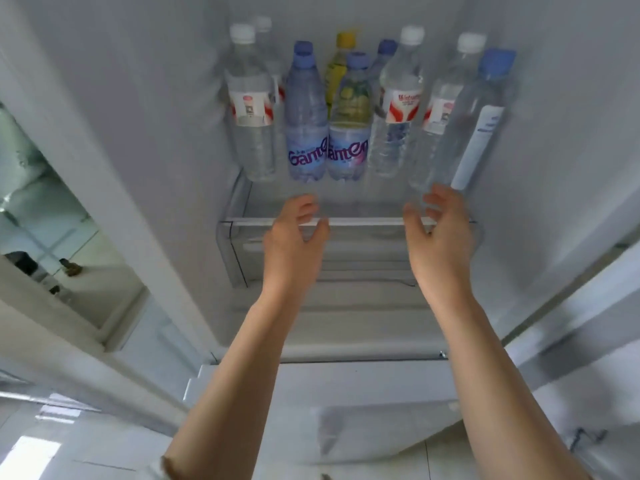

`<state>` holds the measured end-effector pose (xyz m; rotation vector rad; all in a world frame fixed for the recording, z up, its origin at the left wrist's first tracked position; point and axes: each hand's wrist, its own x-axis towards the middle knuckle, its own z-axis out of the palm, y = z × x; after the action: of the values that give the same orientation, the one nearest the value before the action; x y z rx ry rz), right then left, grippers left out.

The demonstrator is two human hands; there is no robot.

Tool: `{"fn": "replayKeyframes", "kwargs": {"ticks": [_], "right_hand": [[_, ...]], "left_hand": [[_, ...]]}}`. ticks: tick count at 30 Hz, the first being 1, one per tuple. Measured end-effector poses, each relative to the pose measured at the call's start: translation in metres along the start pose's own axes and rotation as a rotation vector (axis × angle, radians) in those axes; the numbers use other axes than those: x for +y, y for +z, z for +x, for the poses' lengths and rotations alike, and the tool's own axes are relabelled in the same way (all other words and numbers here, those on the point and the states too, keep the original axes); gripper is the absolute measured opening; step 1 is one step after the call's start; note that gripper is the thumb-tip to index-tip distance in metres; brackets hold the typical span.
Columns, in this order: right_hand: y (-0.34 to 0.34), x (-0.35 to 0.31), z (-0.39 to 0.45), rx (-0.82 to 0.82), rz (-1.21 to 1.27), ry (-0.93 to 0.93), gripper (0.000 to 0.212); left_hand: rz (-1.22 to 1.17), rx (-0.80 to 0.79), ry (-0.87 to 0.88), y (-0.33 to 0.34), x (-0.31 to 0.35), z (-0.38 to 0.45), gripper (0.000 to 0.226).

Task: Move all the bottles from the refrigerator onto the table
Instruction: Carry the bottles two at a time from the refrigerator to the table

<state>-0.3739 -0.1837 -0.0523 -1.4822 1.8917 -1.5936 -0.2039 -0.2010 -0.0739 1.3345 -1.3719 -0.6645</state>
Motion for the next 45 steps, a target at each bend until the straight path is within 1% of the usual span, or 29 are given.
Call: {"fn": "replayKeyframes", "kwargs": {"ticks": [4,7,10,12,15,18,20,25,28,31,34,40,45], "right_hand": [[0.003,0.006,0.030,0.062,0.031,0.073,0.056],[0.007,0.008,0.044,0.135,-0.025,0.089,0.061],[0.010,0.011,0.053,0.207,-0.096,0.077,0.063],[0.010,0.017,0.058,0.251,-0.118,0.040,0.064],[0.009,0.023,0.068,0.265,-0.169,0.032,0.062],[0.013,0.026,0.075,0.253,-0.148,0.070,0.068],[0.017,0.025,0.077,0.256,-0.137,0.093,0.071],[0.022,0.028,0.084,0.275,-0.084,0.094,0.074],[0.026,0.033,0.092,0.285,-0.035,0.077,0.072],[0.027,0.037,0.100,0.303,-0.004,0.056,0.070],[0.028,0.038,0.103,0.316,0.010,0.042,0.069],[0.027,0.040,0.102,0.318,0.080,0.018,0.064],[0.023,0.032,0.092,0.291,0.147,-0.009,0.056]], "left_hand": [[-0.009,0.085,0.058,0.024,-0.001,0.038,0.040],[0.008,0.186,0.102,0.035,-0.003,0.063,0.048],[0.009,0.241,0.162,0.041,-0.004,0.088,0.054],[0.051,0.289,0.178,0.040,-0.007,0.100,0.059],[0.134,0.361,0.158,0.036,-0.014,0.115,0.070],[0.198,0.447,0.181,0.032,-0.021,0.123,0.073],[0.192,0.488,0.180,0.029,-0.024,0.129,0.074],[0.095,0.491,0.137,0.022,-0.033,0.149,0.084],[-0.014,0.474,0.107,0.018,-0.038,0.166,0.083],[-0.024,0.488,0.077,0.013,-0.043,0.180,0.085],[0.025,0.505,0.065,0.011,-0.044,0.183,0.083],[-0.008,0.526,0.083,0.012,-0.043,0.171,0.078],[-0.095,0.541,0.096,0.010,-0.026,0.136,0.074]]}}
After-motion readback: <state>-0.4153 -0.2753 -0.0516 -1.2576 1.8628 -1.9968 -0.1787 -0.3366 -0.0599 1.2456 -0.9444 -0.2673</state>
